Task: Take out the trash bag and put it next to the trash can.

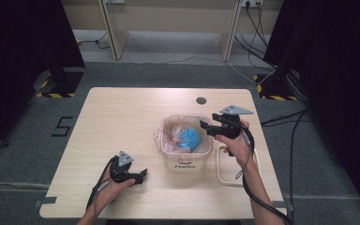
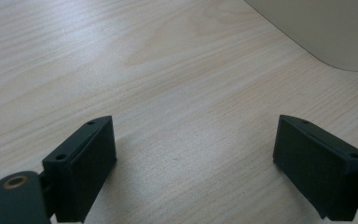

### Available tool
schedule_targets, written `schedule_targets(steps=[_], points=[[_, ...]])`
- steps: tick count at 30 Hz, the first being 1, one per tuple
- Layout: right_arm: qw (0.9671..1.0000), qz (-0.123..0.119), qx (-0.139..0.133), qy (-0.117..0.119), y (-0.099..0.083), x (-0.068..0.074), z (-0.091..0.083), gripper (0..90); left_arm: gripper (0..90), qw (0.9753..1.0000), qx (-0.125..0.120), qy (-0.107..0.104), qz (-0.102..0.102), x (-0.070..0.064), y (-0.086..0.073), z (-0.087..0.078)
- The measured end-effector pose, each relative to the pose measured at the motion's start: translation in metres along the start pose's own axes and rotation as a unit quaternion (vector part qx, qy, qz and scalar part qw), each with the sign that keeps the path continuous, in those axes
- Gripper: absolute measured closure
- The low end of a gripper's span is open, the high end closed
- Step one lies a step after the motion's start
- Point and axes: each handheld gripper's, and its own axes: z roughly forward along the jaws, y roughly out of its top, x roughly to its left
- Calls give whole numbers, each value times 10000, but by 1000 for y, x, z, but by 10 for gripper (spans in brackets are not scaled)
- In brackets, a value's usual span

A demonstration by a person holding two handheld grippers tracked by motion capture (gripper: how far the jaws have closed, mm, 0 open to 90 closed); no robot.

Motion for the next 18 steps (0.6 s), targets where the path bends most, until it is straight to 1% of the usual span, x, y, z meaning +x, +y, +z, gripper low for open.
schedule_targets(steps=[1, 2, 3, 6, 7, 9, 10, 11, 12, 13, 14, 15, 18], points=[[10000, 0, 0, 0, 0, 0, 0, 379, 121, 10000, 0, 0, 0, 0, 0, 0], [10000, -72, 54, 10, 0, 1, 5, 410, 121, 10000, -1, 0, -1, 0, 0, 0], [10000, -72, 54, 10, 0, 1, 5, 410, 121, 10000, -1, 0, -1, 0, 0, 0], [9997, -164, 194, 16, 2, 4, 14, 475, 121, 10000, 1, 0, 1, 0, 0, 0], [9997, -164, 194, 16, 2, 4, 14, 475, 121, 10000, 1, -1, 0, 0, 0, 0], [9994, -180, 307, 21, 1, 5, 18, 518, 121, 10000, 1, -1, 1, 0, 0, 0], [9991, -246, 339, -62, 1, 5, 20, 565, 121, 10000, 0, -2, 3, 0, 0, 0], [9991, -246, 339, -62, 1, 5, 20, 565, 121, 10000, 0, -2, 3, 0, 0, 0], [9989, -308, 334, -85, 0, 6, 20, 615, 121, 10000, 0, -2, 1, 0, 0, 0], [9989, -308, 334, -85, 0, 6, 20, 615, 121, 10000, 0, -2, 1, 0, 0, 0], [9987, -406, 254, -179, 0, 5, 18, 673, 121, 10000, 0, -2, 1, 0, 0, 0], [9987, -406, 254, -179, 0, 5, 18, 673, 121, 10000, 0, -2, 1, 0, 0, 0], [9979, -595, 97, -255, 3, 4, 12, 754, 121, 10000, 1, -2, 1, 0, 0, 0]])
